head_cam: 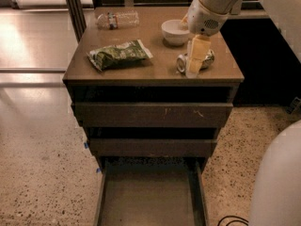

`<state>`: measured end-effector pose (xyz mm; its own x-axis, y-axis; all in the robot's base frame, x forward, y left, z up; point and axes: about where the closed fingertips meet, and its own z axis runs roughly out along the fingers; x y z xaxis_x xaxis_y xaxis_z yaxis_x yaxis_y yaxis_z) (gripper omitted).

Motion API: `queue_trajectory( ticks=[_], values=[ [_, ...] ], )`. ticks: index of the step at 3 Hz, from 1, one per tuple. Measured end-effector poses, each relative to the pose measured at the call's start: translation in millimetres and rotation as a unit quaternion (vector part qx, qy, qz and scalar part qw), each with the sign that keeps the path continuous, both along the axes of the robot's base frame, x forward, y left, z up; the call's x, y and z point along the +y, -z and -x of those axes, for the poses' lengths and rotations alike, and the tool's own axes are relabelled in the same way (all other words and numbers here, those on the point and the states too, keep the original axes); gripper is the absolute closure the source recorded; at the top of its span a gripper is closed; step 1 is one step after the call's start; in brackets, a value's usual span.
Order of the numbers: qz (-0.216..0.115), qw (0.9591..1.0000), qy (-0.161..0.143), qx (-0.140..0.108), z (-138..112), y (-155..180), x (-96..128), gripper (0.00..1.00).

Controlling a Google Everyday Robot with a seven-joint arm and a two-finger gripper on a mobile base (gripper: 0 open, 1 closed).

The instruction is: Place green jalapeno chip bag into bottom drawer

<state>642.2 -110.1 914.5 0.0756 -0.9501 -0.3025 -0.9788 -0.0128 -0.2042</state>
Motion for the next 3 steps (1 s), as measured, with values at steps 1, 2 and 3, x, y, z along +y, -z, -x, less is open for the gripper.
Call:
queue_trajectory(
  ticks=[1,2,3],
  values=[
    [-0.009,0.9995,-0.029,-0.011,-19.1,8.5,25.6,0.0],
    [-0.023,0.9958,-0.085,-0.025,-45.9,18.9,75.5,0.0],
    [-0.045,0.9853,-0.158,-0.049,-69.2,17.0,145.0,0.0]
  ],
)
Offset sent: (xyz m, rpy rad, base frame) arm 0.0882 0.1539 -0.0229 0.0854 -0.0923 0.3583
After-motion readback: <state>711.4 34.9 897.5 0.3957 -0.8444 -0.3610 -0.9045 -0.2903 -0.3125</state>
